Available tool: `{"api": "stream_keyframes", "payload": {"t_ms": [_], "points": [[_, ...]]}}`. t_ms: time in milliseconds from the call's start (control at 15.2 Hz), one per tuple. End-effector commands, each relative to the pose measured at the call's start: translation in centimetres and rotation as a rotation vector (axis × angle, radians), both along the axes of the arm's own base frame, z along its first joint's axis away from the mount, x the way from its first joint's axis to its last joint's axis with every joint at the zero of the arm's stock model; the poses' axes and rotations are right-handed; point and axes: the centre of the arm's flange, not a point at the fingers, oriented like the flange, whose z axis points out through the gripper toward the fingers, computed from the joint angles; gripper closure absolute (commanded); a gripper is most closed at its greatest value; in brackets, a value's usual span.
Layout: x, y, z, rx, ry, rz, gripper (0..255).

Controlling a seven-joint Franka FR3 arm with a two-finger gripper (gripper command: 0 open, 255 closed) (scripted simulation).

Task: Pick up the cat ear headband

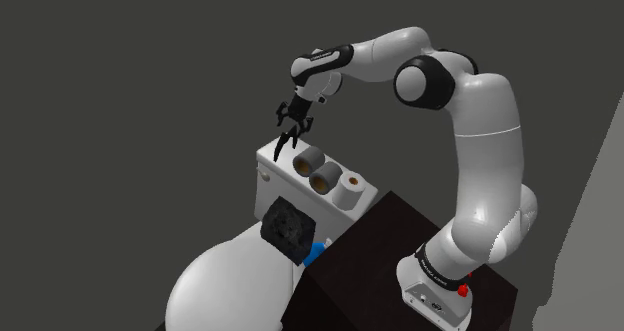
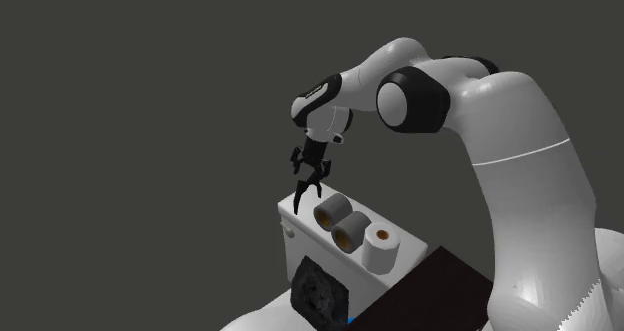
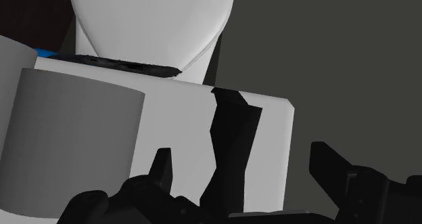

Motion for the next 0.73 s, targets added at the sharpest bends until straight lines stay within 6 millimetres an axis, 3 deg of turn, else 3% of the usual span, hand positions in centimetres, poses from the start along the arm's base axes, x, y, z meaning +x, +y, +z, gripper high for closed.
{"api": "stream_keyframes", "payload": {"t_ms": [0, 264, 330, 660], "points": [[0.0, -0.2, -1.1, 0.0, 0.0, -0.002, 0], [0.0, -0.2, -2.5, 0.0, 0.0, -0.002, 0], [0.0, -0.2, -2.5, 0.0, 0.0, -0.002, 255], [0.0, -0.2, -2.5, 0.0, 0.0, -0.002, 255]]}}
